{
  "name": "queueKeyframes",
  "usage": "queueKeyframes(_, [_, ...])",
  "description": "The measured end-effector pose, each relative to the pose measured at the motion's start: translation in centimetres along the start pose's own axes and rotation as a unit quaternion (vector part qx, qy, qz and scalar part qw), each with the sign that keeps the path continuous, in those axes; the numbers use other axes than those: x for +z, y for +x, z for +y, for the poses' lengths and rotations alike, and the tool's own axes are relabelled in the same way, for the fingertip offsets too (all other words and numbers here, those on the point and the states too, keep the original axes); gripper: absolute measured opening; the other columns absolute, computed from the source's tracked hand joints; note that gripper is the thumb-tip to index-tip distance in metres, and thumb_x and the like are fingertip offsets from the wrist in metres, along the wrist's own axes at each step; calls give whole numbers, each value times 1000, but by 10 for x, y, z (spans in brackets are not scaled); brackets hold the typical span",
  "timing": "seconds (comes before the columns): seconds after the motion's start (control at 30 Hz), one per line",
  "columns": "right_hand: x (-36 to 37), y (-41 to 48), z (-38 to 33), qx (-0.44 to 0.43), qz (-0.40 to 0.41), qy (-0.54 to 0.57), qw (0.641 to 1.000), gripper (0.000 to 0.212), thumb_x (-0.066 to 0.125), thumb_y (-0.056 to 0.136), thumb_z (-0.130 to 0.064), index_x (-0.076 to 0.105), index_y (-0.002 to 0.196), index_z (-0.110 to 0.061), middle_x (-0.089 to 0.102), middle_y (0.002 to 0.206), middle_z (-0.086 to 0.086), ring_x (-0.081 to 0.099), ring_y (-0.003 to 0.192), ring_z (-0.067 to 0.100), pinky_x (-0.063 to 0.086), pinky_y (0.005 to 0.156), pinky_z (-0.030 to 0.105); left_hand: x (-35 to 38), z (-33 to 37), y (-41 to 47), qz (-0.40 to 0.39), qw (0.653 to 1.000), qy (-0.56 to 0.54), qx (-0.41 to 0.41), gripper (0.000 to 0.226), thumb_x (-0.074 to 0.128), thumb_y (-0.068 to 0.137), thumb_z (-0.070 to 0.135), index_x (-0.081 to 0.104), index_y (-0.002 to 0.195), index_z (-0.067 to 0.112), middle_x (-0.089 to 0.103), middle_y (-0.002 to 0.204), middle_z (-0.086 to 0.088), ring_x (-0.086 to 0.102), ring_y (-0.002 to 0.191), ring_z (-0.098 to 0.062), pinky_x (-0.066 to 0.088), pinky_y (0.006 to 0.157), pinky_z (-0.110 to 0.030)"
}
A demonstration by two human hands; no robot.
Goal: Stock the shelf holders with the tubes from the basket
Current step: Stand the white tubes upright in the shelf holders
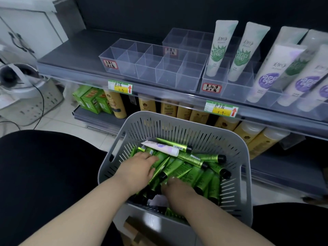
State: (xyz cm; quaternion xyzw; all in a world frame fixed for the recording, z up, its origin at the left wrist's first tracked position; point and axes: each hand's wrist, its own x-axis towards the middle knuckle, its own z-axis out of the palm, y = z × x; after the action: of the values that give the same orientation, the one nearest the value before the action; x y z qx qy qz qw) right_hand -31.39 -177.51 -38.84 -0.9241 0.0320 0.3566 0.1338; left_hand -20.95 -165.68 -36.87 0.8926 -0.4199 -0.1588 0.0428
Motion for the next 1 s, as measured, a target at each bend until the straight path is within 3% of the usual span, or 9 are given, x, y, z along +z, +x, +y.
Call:
queueKeyframes(0.1, [-1,-3,0,13,-23,31,999,39,49,92,-11,40,129,-9,51,131,17,51,119,32,44,91,39,0,-1,1,-1,1000,1,-3,45,40,95,36,36,139,32,44,136,7,36,128,-14,42,100,-32])
queueKeyframes(0.2, [-10,-9,5,40,50,108,992,38,56,86,-17,40,121,-16,58,119,13,59,107,30,46,79,34,-2,-1,5,0,1000,6,-17,44,41,95,36,37,139,32,46,134,6,39,126,-15,43,98,-34])
queueKeyframes(0.37, [-42,-23,22,76,147,294,941,46,61,77,-17,45,120,-19,60,106,8,61,96,24,55,78,35,0,0,11,-57,997,37,-25,41,40,94,38,39,135,30,47,132,1,43,122,-20,46,93,-37])
queueKeyframes(0.6, [-58,-39,47,112,256,315,907,27,55,90,-21,48,115,-18,59,92,5,59,76,20,48,62,29,-1,2,38,-95,994,-4,-49,42,41,96,34,42,136,24,46,135,-5,47,121,-24,44,96,-35])
queueKeyframes(0.73, [-61,-40,59,137,284,328,891,18,51,92,-22,48,109,-20,56,87,2,54,68,13,42,52,25,3,-4,68,-52,987,-91,-120,36,40,96,20,50,129,9,57,124,-14,54,111,-28,41,89,-27])
queueKeyframes(0.8, [-62,-39,63,147,290,332,885,17,50,93,-23,47,110,-20,58,92,5,57,76,19,47,61,30,10,-13,86,-49,959,-195,-200,37,42,95,15,50,129,4,56,125,-17,53,113,-29,40,85,-26])
queueKeyframes(0.87, [-61,-37,64,150,289,340,882,17,49,94,-23,46,110,-19,58,93,6,58,80,22,48,67,32,18,-24,102,-55,903,-321,-280,43,46,92,14,46,133,2,53,127,-18,52,112,-29,41,82,-26])
queueKeyframes(0.93, [-59,-35,66,154,278,344,883,16,49,95,-23,47,110,-18,56,92,6,57,79,22,48,67,33,26,-30,112,-64,846,-416,-328,51,49,90,14,38,139,4,49,133,-18,50,116,-29,42,91,-29])
queueKeyframes(1.0, [-57,-31,68,161,272,342,885,15,48,94,-21,48,108,-17,55,90,5,55,75,20,47,65,32,36,-37,118,-71,819,-450,-350,55,49,93,16,31,143,4,39,143,-17,42,126,-29,37,99,-30])
